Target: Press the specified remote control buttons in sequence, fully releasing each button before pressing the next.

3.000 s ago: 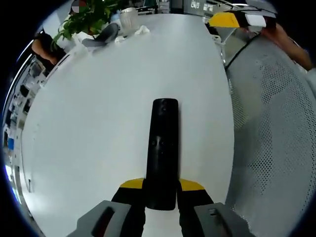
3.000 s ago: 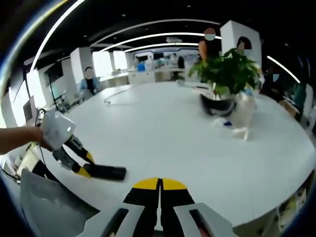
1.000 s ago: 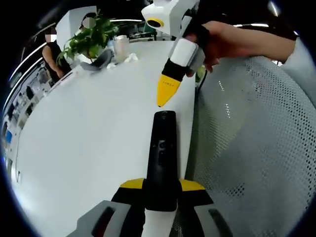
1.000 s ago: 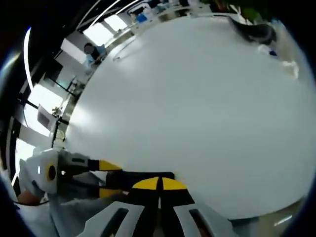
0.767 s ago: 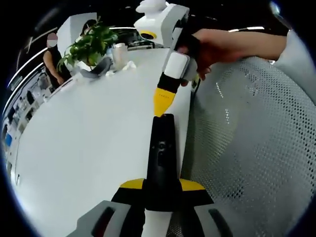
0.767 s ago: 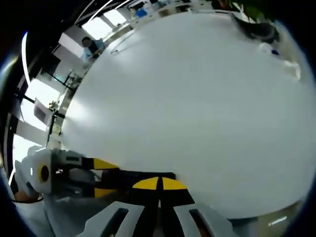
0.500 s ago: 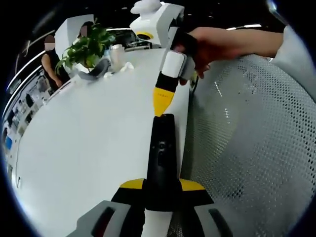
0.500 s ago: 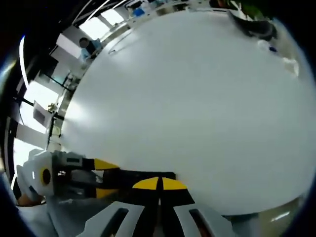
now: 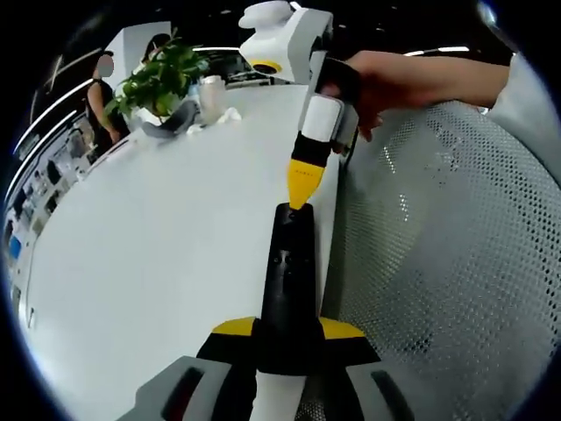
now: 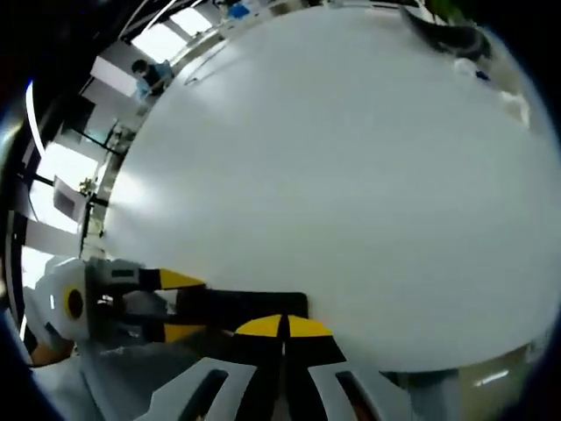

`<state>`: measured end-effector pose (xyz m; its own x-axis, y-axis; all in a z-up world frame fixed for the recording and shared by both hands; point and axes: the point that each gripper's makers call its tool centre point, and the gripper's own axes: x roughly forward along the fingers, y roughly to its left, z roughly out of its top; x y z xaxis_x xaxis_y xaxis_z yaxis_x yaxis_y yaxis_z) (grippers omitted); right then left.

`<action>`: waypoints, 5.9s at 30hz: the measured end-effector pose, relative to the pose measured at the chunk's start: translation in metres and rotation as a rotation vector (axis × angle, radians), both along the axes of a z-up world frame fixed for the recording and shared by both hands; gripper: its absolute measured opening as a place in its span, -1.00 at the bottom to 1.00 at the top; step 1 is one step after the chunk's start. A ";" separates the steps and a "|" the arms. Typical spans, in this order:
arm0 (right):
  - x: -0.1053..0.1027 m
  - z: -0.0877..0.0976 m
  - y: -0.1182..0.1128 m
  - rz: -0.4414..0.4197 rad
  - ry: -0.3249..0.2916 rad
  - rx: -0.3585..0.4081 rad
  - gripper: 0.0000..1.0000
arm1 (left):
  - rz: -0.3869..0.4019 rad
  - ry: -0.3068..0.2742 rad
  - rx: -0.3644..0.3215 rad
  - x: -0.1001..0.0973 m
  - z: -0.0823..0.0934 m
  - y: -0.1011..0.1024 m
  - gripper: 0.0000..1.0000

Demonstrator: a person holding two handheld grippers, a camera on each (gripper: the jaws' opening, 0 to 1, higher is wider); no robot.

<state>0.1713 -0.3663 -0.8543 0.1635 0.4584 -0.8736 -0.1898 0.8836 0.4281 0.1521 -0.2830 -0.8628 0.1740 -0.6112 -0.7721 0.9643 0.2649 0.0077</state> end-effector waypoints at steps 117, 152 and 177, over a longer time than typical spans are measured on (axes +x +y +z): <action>0.007 0.001 0.008 -0.116 0.084 0.146 -1.00 | -0.017 0.008 -0.035 0.001 0.000 -0.002 -0.52; 0.002 0.001 0.019 0.000 0.035 0.108 -1.00 | -0.018 0.005 -0.050 0.002 0.001 -0.003 -0.52; 0.002 0.002 0.019 0.047 0.010 0.083 -1.00 | -0.024 0.001 -0.058 0.002 0.001 -0.004 -0.52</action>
<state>0.1730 -0.3476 -0.8527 0.1315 0.5366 -0.8335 -0.2258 0.8349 0.5019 0.1541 -0.2871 -0.8617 0.1580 -0.6587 -0.7357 0.9704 0.2414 -0.0078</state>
